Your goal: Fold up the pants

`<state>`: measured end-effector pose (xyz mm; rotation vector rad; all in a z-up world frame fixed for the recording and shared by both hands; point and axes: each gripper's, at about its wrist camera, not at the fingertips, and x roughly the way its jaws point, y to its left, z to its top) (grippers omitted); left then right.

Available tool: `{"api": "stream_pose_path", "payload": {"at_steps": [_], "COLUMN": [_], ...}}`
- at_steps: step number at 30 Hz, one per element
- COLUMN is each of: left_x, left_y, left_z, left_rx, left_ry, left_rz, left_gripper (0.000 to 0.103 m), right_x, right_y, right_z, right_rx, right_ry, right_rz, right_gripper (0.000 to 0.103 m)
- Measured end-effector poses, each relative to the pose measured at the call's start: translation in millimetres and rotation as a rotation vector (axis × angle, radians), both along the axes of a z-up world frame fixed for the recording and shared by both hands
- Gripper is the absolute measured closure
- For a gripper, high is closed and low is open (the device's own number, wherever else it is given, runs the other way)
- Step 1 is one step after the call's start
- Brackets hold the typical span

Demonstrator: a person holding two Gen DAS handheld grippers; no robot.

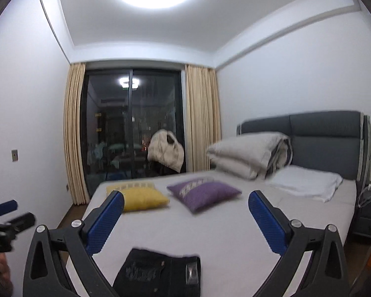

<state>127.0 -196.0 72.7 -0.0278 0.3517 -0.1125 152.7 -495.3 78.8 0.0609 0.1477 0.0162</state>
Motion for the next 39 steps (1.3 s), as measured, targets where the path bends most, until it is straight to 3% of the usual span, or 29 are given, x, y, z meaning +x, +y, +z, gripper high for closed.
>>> {"api": "stream_pose_path", "payload": {"at_steps": [3,6,10,19,32,39], "left_x": [19,39,51,73,99,101], "left_y": [0,-11,-19,-21,-24,-22], "left_z": [-21,-51,-78,-115,-154,-158], "left_rx": [-0.032,0.009,0.029,0.061,0.051,0.047], "left_ry": [0.108,0.21,0.286,0.381,0.476,0.493], "left_rz": [-0.003,0.069,0.078,0.121,0.092,0.09], "left_gripper": [0.0,0.0,0.0,0.0,0.0,0.0], "right_x": [-10,-3,0,17,27,30], "right_y": [11,21,33,39,43,45], "right_z": [-11,-27,-44,-76,-93,-100], "right_rx": [-0.02,-0.04,-0.061,-0.026,-0.031,-0.029], "right_ry": [0.064,0.16,0.245,0.398,0.476,0.503], "right_rz": [-0.011,-0.037,-0.022,-0.022,-0.006,0.001], "right_gripper": [0.0,0.0,0.0,0.0,0.0,0.0]}}
